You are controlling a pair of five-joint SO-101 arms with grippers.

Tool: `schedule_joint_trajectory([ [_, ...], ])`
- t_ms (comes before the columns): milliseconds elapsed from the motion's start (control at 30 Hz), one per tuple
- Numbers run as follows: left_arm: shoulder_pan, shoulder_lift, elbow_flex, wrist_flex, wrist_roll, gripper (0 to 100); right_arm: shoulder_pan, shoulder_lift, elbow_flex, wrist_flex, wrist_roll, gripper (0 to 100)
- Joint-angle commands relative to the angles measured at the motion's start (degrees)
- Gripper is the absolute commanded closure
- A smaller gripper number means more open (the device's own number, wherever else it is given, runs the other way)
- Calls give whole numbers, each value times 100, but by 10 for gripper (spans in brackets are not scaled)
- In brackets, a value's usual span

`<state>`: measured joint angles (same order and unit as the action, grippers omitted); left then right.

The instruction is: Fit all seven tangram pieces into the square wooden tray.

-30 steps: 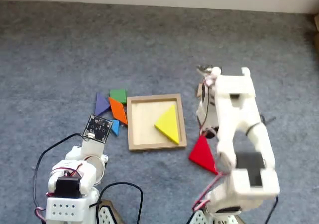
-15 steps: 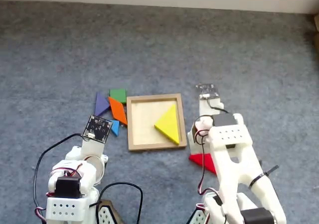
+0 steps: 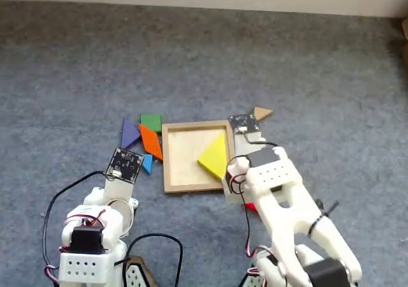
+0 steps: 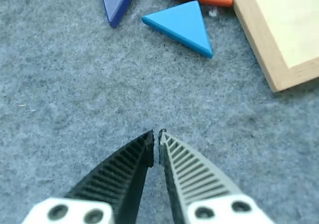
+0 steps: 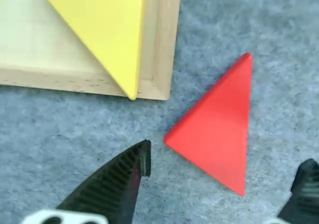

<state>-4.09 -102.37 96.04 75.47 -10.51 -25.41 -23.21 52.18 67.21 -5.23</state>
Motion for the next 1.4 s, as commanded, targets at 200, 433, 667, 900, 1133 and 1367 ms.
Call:
schedule_joint_trajectory([
  [200,31,-145,110,26,44,954,22,673,-57,-523,88,581],
  [433,31,-145,110,26,44,954,338,725,-40,-980,246,635],
  [667,31,-145,110,26,44,954,391,725,-13,-1068,246,700],
  [900,31,-145,110,26,44,954,382,690,127,-901,237,699],
  [1133,31,-145,110,26,44,954,391,725,171,-901,246,699],
  [1367,31,-145,110,26,44,954,391,725,312,-919,246,700],
])
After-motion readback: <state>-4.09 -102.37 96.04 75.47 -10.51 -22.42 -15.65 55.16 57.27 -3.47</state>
